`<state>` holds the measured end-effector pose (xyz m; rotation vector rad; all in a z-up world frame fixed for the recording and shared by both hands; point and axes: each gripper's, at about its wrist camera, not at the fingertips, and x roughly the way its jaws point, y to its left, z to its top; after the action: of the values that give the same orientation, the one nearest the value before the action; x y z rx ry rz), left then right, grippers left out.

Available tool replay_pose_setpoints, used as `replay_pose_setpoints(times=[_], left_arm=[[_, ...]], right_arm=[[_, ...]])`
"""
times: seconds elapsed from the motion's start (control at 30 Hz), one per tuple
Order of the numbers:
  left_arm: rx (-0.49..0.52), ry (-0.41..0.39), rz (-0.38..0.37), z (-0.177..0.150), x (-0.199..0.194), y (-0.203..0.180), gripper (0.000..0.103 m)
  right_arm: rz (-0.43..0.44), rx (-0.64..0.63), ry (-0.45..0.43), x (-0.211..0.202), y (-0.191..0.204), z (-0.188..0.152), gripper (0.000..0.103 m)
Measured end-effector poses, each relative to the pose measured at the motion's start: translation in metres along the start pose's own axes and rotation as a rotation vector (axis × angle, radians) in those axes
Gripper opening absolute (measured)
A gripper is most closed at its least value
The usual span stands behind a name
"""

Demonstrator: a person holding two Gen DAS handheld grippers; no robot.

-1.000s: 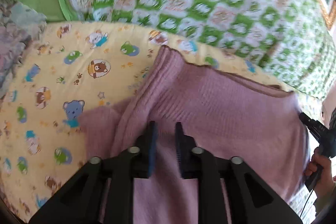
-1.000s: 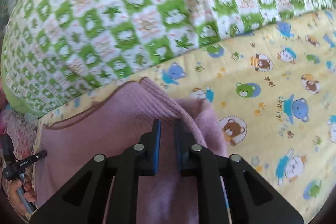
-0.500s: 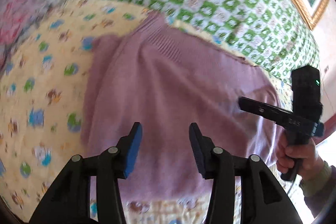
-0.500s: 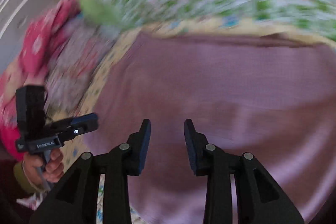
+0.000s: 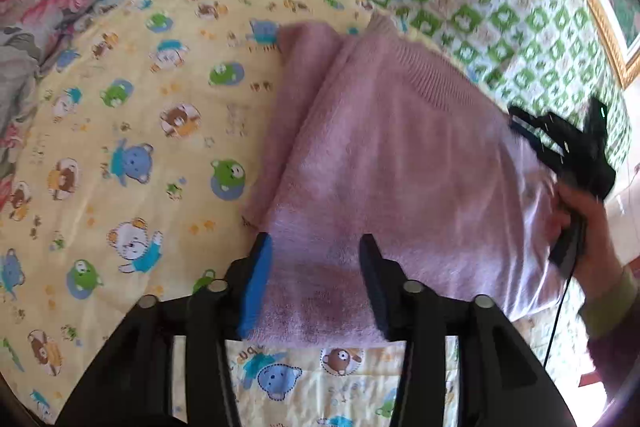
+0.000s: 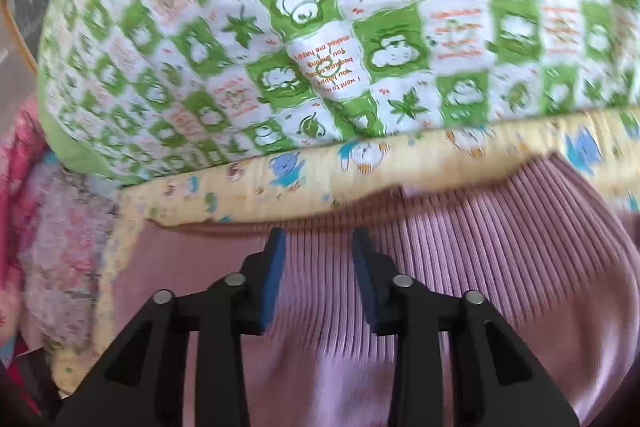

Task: Fold small clothes
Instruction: 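Move both open grippers over the folded sweater to reposition, then grasp the sweater edge with the left gripper while right gripper grasps it too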

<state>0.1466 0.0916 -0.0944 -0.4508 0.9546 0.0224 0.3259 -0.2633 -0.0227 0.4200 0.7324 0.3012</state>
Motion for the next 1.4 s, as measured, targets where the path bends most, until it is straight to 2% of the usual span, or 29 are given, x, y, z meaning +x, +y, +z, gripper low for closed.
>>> replay_pose_setpoints(times=[0.03, 0.1, 0.2, 0.33, 0.43, 0.57, 0.67, 0.73, 0.87, 0.93, 1.03, 1.23, 1.27, 1.3, 1.33, 1.37, 1.4], left_arm=[[-0.009, -0.014, 0.016, 0.001, -0.005, 0.001, 0.06], [-0.032, -0.025, 0.024, 0.003, -0.012, 0.005, 0.062], [-0.065, -0.006, 0.013, 0.002, -0.019, 0.015, 0.069], [-0.104, 0.032, -0.008, -0.004, -0.016, 0.026, 0.07], [-0.145, 0.076, -0.037, -0.015, -0.011, 0.032, 0.07], [-0.154, 0.101, -0.051, -0.027, -0.005, 0.029, 0.07], [-0.162, 0.109, -0.066, -0.031, -0.003, 0.027, 0.071], [-0.163, 0.11, -0.079, -0.032, 0.0, 0.026, 0.071], [-0.16, 0.118, -0.102, -0.031, 0.008, 0.024, 0.071], [-0.168, 0.112, -0.11, -0.03, 0.009, 0.025, 0.071], [-0.192, 0.108, -0.127, -0.03, 0.011, 0.027, 0.072], [-0.21, 0.097, -0.139, -0.031, 0.013, 0.031, 0.073], [-0.204, 0.092, -0.135, -0.03, 0.014, 0.029, 0.071], [-0.197, 0.087, -0.131, -0.029, 0.015, 0.027, 0.069], [-0.192, 0.086, -0.13, -0.027, 0.016, 0.025, 0.067], [-0.188, 0.088, -0.13, -0.026, 0.018, 0.023, 0.056], [-0.183, 0.097, -0.137, -0.022, 0.023, 0.02, 0.038]], right_arm=[[0.011, 0.007, 0.006, -0.006, 0.0, -0.006, 0.048], [0.041, 0.016, 0.02, -0.025, -0.003, -0.024, 0.052], [0.063, 0.031, 0.036, -0.039, 0.004, -0.043, 0.053], [0.075, 0.086, 0.064, -0.054, 0.007, -0.07, 0.053], [0.088, 0.084, 0.128, -0.053, 0.018, -0.081, 0.054], [0.103, -0.019, 0.201, -0.037, 0.067, -0.079, 0.055], [0.106, -0.077, 0.221, -0.023, 0.107, -0.072, 0.065], [0.115, -0.103, 0.247, -0.004, 0.137, -0.066, 0.078], [0.11, -0.174, 0.314, 0.04, 0.192, -0.056, 0.08], [0.043, -0.227, 0.381, 0.071, 0.22, -0.055, 0.086], [-0.07, -0.252, 0.445, 0.112, 0.246, -0.056, 0.086], [-0.198, -0.209, 0.489, 0.157, 0.252, -0.064, 0.086], [-0.199, -0.206, 0.479, 0.159, 0.248, -0.066, 0.086], [-0.202, -0.208, 0.466, 0.158, 0.246, -0.066, 0.081], [-0.215, -0.213, 0.454, 0.156, 0.243, -0.065, 0.064], [-0.21, -0.207, 0.442, 0.152, 0.237, -0.063, 0.055], [-0.187, -0.195, 0.441, 0.15, 0.232, -0.06, 0.041]])
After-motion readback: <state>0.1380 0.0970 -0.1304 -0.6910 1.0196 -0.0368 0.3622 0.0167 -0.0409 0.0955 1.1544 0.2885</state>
